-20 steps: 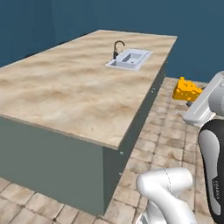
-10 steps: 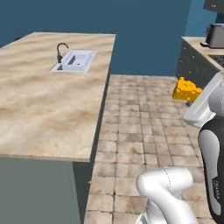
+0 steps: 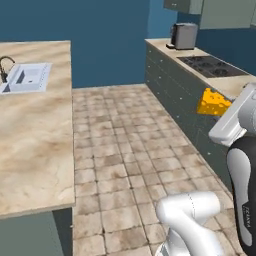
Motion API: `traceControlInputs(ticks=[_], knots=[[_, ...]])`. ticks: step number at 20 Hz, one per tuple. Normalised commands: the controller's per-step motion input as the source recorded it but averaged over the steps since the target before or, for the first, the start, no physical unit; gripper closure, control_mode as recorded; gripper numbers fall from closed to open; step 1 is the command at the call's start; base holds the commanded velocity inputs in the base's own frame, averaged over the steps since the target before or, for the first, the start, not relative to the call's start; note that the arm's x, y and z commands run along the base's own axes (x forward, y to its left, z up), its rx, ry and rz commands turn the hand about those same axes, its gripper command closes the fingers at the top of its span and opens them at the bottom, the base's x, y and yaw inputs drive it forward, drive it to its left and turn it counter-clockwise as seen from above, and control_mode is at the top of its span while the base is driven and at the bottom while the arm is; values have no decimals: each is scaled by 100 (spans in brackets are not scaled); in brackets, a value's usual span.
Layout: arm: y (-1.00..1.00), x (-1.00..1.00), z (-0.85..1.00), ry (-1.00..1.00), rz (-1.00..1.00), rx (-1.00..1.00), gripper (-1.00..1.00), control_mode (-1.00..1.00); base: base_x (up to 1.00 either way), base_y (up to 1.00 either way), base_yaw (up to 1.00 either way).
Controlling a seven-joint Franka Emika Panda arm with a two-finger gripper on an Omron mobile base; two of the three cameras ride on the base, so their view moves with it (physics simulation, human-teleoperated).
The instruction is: Pick the cheese from the fridge and the cheese grater from the cabinet and place them next to the salad bowl.
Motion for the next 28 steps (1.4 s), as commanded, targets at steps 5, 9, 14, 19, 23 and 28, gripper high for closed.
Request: traceControlInputs(ticks=[5, 9, 14, 19, 23, 28], knots=[[0, 0, 0, 0, 0, 0, 100, 100, 28, -25, -34], [0, 0, 0, 0, 0, 0, 100, 100, 58, -15, -19], [0, 0, 0, 0, 0, 0, 100, 100, 93, -15, -9], [0, 0, 0, 0, 0, 0, 100, 100, 100, -12, -3], [0, 0, 0, 0, 0, 0, 100, 100, 99, -28, -3], [0, 0, 0, 0, 0, 0, 100, 100, 67, -41, -19]])
